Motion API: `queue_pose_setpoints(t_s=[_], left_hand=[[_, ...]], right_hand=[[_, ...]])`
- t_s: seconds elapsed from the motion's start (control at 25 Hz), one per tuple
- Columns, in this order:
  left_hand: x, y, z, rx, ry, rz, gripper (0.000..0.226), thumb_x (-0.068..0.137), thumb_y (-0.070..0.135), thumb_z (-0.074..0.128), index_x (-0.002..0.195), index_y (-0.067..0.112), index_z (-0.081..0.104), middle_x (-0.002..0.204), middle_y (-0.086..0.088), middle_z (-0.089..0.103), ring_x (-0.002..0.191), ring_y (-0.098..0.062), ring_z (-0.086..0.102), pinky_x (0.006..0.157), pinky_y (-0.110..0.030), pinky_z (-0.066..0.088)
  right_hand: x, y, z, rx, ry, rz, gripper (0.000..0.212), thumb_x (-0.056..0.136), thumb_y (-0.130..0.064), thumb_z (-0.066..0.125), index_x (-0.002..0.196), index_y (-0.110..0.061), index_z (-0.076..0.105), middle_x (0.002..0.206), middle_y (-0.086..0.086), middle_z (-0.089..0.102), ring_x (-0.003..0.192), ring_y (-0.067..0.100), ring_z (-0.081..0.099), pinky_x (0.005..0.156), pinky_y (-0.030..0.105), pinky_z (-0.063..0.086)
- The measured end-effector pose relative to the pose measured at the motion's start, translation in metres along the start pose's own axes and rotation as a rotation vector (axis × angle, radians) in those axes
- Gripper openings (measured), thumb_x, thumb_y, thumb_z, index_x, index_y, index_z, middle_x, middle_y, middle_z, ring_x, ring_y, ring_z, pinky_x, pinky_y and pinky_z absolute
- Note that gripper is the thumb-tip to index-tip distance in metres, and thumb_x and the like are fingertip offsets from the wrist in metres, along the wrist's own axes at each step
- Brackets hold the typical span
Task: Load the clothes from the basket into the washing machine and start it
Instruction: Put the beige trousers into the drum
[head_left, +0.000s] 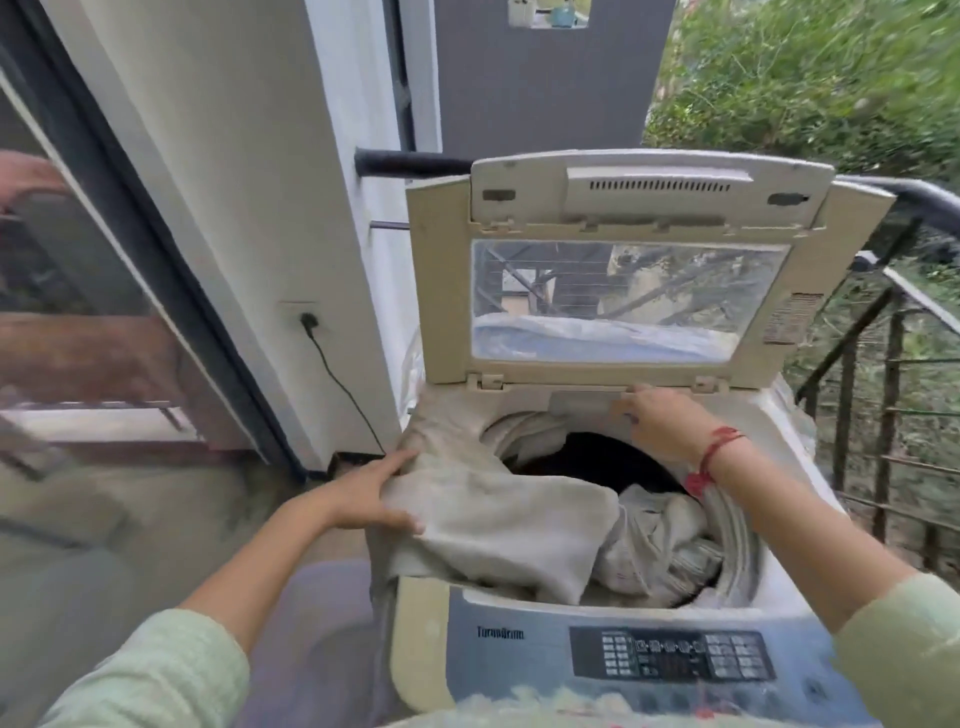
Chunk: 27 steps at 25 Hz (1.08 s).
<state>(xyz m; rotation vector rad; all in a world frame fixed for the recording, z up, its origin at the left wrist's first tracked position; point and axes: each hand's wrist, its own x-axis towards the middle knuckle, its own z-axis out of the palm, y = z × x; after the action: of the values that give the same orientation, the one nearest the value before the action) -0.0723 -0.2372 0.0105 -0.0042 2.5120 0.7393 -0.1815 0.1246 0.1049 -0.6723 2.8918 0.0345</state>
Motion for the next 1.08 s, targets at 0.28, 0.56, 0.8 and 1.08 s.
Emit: queue_pose_setpoints(t_s=[0.28, 0.56, 0.8, 1.08], left_hand=[[-0.012, -0.016, -0.002, -0.137, -0.098, 0.012, 0.131, 0.049, 0.048, 0.088, 0.148, 0.038, 0.003, 0.156, 0.009, 0.015, 0.139, -0.008, 0.023, 0.113, -0.024, 0.024], [-0.016, -0.045, 0.026, 0.153, 0.091, -0.287, 0.134, 0.060, 0.026, 0.085, 0.147, 0.028, -0.017, 0.158, -0.005, -0.005, 0.145, -0.027, 0.008, 0.114, -0.045, 0.019], [0.009, -0.034, 0.018, 0.129, 0.264, -0.274, 0.122, 0.062, 0.039, 0.080, 0.148, 0.033, -0.006, 0.157, -0.005, -0.009, 0.143, -0.033, 0.010, 0.111, -0.053, 0.022], [-0.008, 0.029, -0.002, 0.108, 0.644, 0.147, 0.031, 0.078, 0.024, 0.032, 0.106, 0.036, 0.038, 0.116, 0.000, 0.060, 0.113, -0.026, 0.053, 0.086, -0.037, 0.036]], right_hand=[[0.036, -0.155, 0.066, 0.593, -0.387, -0.206, 0.143, 0.049, -0.065, 0.079, 0.147, -0.029, -0.018, 0.157, -0.002, -0.015, 0.146, 0.016, -0.008, 0.120, 0.037, 0.007], [0.046, -0.156, 0.101, 0.579, -0.153, -0.105, 0.059, 0.077, -0.034, 0.074, 0.126, -0.009, 0.052, 0.113, 0.009, 0.054, 0.112, 0.027, 0.053, 0.089, 0.029, 0.040], [0.020, -0.130, 0.092, 0.714, 0.096, -0.148, 0.013, 0.081, -0.012, 0.060, 0.076, -0.024, 0.062, 0.087, -0.002, 0.050, 0.089, 0.018, 0.054, 0.082, 0.033, 0.044], [-0.019, -0.069, 0.043, 1.270, 0.154, -0.227, 0.012, 0.079, -0.008, 0.057, 0.088, -0.008, 0.065, 0.086, 0.004, 0.063, 0.081, 0.012, 0.057, 0.074, 0.030, 0.043]])
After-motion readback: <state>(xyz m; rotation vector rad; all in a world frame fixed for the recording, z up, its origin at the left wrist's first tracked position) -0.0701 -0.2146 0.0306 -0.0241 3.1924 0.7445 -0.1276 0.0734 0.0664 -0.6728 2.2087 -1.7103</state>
